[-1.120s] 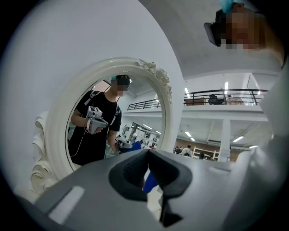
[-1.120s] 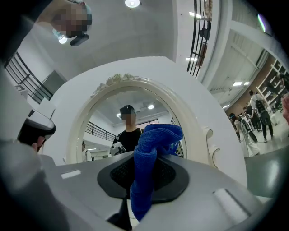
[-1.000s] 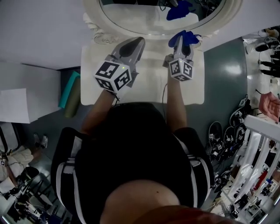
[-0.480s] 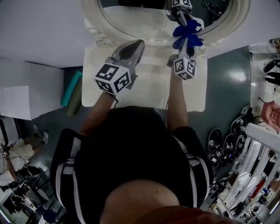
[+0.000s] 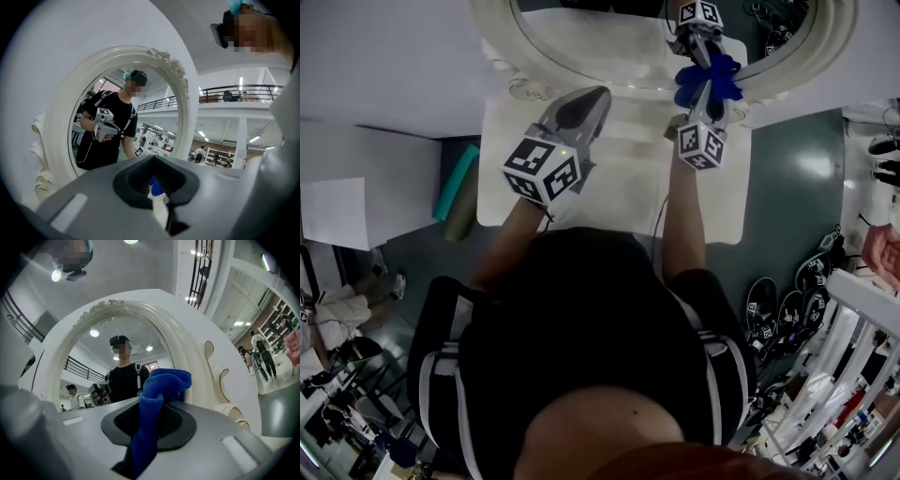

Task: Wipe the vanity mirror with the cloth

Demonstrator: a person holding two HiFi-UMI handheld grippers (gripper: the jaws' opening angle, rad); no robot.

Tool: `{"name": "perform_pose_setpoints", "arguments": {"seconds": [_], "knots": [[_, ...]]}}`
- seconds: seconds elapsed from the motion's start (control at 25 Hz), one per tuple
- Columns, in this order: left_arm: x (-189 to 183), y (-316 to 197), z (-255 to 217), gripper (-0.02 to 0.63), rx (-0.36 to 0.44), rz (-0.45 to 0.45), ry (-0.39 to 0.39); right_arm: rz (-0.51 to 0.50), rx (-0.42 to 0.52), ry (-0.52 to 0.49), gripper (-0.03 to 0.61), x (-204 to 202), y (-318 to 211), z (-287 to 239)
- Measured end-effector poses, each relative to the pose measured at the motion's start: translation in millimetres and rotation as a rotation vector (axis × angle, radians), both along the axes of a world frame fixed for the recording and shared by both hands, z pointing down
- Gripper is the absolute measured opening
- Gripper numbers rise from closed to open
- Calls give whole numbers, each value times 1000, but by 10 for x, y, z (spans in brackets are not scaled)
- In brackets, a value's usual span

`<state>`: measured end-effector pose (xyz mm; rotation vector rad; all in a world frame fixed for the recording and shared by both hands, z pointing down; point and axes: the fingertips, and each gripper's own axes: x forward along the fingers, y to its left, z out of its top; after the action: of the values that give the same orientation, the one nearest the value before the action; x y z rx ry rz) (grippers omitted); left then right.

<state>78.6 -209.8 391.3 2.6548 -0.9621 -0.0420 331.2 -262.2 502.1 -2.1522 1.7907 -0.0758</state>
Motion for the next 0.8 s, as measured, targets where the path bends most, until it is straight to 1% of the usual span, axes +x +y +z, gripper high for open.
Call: {"name": "perform_pose_setpoints", "arguments": {"seconds": [0.24, 0.4, 0.56, 0.8], "knots": [[-10, -31, 66, 11, -9, -12, 4, -1, 22, -1, 69, -2, -7, 6], [-63, -59, 53, 11, -8, -12, 14, -21, 38, 25, 69, -130, -57, -54], [-83, -13, 21, 11, -11, -13, 21, -58, 48, 71, 69, -327, -59, -124], [-71, 64, -115, 11, 9, -22, 33, -106, 73, 79, 69, -483, -47, -227]]}}
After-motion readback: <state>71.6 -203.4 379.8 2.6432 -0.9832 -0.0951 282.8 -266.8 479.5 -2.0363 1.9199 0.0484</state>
